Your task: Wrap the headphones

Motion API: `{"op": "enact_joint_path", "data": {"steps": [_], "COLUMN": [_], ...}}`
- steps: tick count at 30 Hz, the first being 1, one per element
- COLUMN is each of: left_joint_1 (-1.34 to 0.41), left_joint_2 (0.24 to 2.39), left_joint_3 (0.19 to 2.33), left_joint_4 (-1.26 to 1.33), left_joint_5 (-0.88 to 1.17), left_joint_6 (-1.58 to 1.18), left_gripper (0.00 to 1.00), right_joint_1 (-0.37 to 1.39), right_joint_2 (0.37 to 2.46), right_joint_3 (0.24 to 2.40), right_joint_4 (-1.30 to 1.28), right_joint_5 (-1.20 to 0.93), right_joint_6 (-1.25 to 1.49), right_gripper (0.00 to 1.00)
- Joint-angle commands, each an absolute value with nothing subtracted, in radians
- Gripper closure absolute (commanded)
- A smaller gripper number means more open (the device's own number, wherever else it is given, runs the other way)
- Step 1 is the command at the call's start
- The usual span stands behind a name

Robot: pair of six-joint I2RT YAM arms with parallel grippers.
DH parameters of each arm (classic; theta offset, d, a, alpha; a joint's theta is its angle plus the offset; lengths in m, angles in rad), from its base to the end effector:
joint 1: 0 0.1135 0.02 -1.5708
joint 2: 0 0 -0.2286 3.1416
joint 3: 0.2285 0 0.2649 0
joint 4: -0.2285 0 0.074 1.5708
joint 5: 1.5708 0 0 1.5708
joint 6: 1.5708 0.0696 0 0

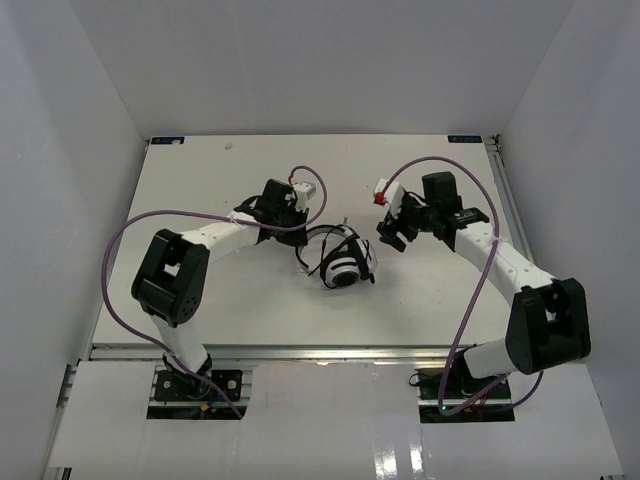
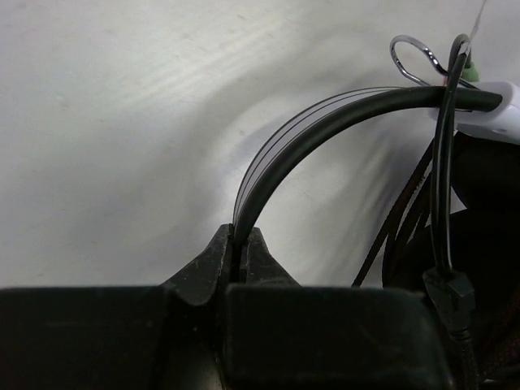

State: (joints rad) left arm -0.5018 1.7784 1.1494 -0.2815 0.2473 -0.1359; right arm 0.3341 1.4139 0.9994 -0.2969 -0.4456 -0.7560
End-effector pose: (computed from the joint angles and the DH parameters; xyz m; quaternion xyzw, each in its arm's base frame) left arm 0.3406 -0.2063 0.1222 0.2101 0.9158 -0.2116 0.2689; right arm 0.3191 0.1425 0.2010 -0.5384 0.7104 0.1113 0.4394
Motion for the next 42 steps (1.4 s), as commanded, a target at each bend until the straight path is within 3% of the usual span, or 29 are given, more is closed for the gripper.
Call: {"op": "enact_joint_path", "data": {"steps": [1,2,4,7,15,21,31,36,42], "left_joint_1": [-0.453,-0.451,-0.448,-0.445,-0.423,-0.422,-0.422,-0.425,-0.425], "left_joint_2": [1.803,1.812,1.824,1.83,1.663,1.418,0.725,0.596,0.583], "left_joint_3": [1.215,1.219,1.221,1.212,1.173,1.042,0.606,0.531,0.52], "left_joint_4": [-0.287,-0.292,-0.299,-0.302,-0.327,-0.333,-0.185,-0.155,-0.158], "left_joint_5": [0.212,0.227,0.245,0.269,0.231,0.14,0.161,0.154,0.171], "left_joint_6": [-0.219,-0.221,-0.228,-0.243,-0.264,-0.204,-0.145,-0.162,-0.175], "left_gripper": [1.0,0.99,0.78,0.5,0.02,0.02,0.02,0.02,0.02], "right_joint_1": [0.247,0.237,0.229,0.215,0.143,0.115,0.045,0.012,-0.027], "right_joint_2": [1.294,1.271,1.228,1.146,0.972,0.867,0.795,0.782,0.78], "right_joint_3": [1.031,1.019,0.973,0.917,0.828,0.771,0.766,0.77,0.759], "right_joint_4": [-0.263,-0.26,-0.253,-0.245,-0.233,-0.208,-0.235,-0.239,-0.241], "right_joint_5": [-0.599,-0.615,-0.627,-0.628,-0.422,-0.282,-0.089,-0.089,-0.094], "right_joint_6": [-0.573,-0.564,-0.547,-0.526,-0.323,-0.201,-0.011,0.057,0.066], "right_gripper": [0.13,0.09,0.02,0.1,0.1,0.1,0.1,0.1,0.1]}}
